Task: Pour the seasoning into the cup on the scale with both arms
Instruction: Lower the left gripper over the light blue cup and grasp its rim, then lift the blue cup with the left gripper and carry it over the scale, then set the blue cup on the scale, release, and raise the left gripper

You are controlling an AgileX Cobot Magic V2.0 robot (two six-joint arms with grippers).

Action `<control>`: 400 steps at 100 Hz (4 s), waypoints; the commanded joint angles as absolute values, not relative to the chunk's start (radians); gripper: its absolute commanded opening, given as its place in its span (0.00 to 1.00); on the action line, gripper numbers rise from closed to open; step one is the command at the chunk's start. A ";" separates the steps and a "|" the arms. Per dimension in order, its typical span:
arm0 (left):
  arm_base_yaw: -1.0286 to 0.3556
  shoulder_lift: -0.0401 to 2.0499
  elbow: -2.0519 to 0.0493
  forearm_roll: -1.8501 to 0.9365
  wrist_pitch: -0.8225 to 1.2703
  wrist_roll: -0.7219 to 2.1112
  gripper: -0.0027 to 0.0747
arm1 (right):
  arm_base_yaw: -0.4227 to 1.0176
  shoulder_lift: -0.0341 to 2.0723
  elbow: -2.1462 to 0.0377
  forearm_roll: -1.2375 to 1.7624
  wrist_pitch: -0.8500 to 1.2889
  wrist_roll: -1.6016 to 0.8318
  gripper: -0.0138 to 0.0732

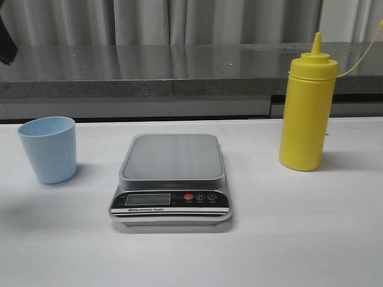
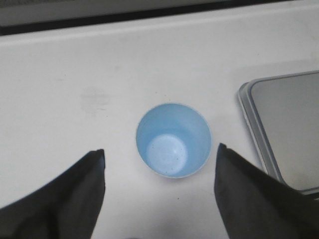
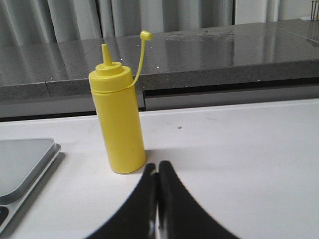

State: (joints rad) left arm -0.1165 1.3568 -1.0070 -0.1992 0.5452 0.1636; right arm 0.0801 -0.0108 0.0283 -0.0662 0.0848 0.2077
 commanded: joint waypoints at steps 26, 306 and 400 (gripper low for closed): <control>-0.119 1.600 -1.184 -0.213 0.540 0.166 0.63 | 0.077 -0.032 0.010 -0.072 0.007 0.207 0.09; -0.482 1.841 -1.509 -0.193 0.618 0.233 0.49 | 0.077 -0.032 0.010 -0.072 0.007 0.207 0.09; -0.479 1.284 -1.101 -0.238 0.368 0.206 0.01 | 0.077 -0.032 0.010 -0.072 0.007 0.207 0.09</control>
